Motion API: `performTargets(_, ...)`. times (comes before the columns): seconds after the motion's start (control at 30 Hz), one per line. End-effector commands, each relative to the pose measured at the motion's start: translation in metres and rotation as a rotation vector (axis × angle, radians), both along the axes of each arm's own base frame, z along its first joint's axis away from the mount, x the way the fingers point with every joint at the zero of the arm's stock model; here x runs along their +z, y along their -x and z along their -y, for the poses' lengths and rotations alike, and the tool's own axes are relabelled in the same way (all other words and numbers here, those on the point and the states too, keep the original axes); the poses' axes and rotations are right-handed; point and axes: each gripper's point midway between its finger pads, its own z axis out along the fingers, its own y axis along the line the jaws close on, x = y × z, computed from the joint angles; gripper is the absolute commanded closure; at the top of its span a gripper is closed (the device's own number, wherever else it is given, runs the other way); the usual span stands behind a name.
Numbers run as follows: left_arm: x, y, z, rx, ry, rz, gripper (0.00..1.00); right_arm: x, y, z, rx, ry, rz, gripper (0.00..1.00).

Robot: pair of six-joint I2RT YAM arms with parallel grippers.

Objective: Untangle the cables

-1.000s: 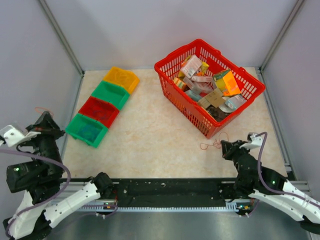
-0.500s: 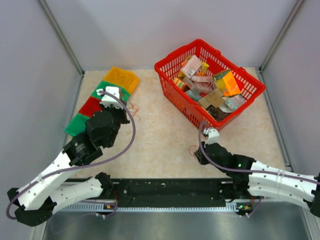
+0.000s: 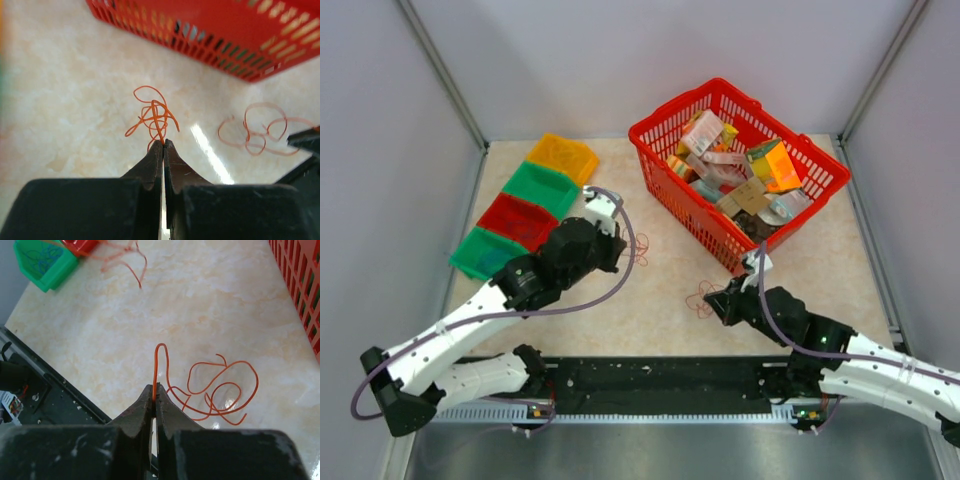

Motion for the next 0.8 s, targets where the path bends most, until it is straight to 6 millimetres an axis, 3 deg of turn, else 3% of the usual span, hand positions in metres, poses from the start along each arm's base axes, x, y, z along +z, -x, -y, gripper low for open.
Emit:
performTargets(0.0,-0.040,0.024,0.026,-0.176,-0.019,-0.146,1.00,0.037,-0.001,-0.006,0.022,-0.090,0.071,1.00)
performTargets(0.13,-0.051,0.038,0.029,-0.263,-0.019,-0.153,0.96,0.056,-0.005,-0.005,0.010,-0.103,0.110,1.00)
performTargets(0.17,-0.052,0.038,0.028,-0.266,-0.023,-0.149,0.83,0.062,-0.006,-0.005,0.007,-0.108,0.120,1.00)
performTargets(0.2,-0.052,0.046,0.032,-0.314,-0.013,-0.153,0.56,0.066,-0.007,-0.006,0.010,-0.104,0.128,1.00)
performTargets(0.3,-0.042,0.056,0.038,-0.397,0.020,-0.115,0.01,0.080,-0.009,-0.008,0.013,-0.109,0.147,1.00)
performTargets(0.4,-0.023,0.083,0.063,-0.623,0.119,-0.063,0.01,0.093,-0.009,-0.011,0.004,-0.144,0.138,1.00)
performTargets(0.57,-0.015,0.086,0.093,-0.729,0.227,-0.048,0.03,0.103,-0.007,-0.018,0.006,-0.202,0.091,1.00)
performTargets(0.67,-0.019,0.080,0.105,-0.747,0.214,-0.082,0.18,0.090,-0.012,-0.020,-0.001,-0.130,0.078,1.00)
performTargets(0.77,-0.019,0.079,0.112,-0.759,0.236,-0.091,0.21,0.057,-0.021,-0.014,-0.050,0.008,0.049,1.00)
